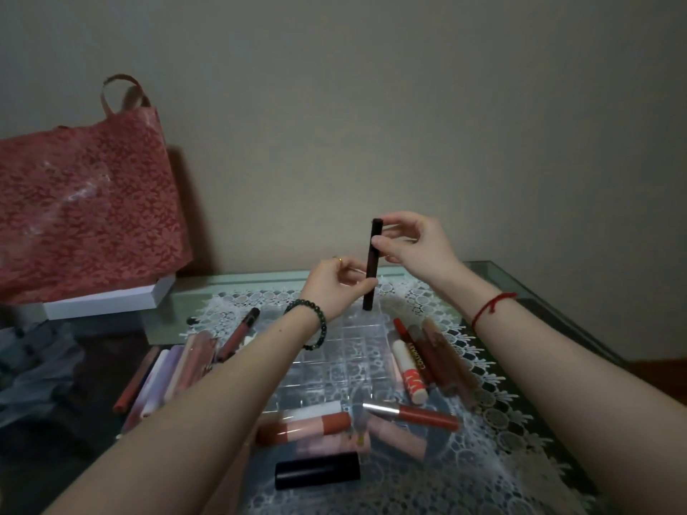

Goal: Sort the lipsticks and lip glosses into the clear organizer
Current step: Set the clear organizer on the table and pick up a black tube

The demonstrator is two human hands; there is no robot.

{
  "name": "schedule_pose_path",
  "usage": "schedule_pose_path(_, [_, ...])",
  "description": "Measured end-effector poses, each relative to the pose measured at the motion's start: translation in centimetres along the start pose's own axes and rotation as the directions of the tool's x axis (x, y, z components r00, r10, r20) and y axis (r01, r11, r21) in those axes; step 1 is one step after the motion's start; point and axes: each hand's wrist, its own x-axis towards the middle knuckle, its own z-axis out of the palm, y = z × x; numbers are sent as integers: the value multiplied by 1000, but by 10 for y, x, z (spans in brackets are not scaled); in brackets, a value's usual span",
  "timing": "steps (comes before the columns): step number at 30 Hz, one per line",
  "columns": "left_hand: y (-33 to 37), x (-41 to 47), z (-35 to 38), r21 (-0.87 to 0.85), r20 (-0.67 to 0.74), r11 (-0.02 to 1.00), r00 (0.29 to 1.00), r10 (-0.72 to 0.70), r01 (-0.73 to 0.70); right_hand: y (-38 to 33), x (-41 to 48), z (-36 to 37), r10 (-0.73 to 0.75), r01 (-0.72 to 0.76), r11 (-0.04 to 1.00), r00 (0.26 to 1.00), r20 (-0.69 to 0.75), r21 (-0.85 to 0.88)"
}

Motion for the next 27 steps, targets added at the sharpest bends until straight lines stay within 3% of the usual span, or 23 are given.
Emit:
schedule_pose_path(5, [-14, -3, 4, 60, 19, 998, 1000, -9, 7, 21, -2, 4, -3, 5, 996, 1000, 31, -88])
schedule_pose_path(19, [-20, -7, 8, 79, 31, 996, 998, -45, 42, 32, -6, 3, -3, 7, 997, 999, 42, -82])
schedule_pose_path(27, [-20, -8, 6, 94, 39, 995, 999, -27, 23, 35, -10, 1, 17, -5, 986, 997, 72, -169])
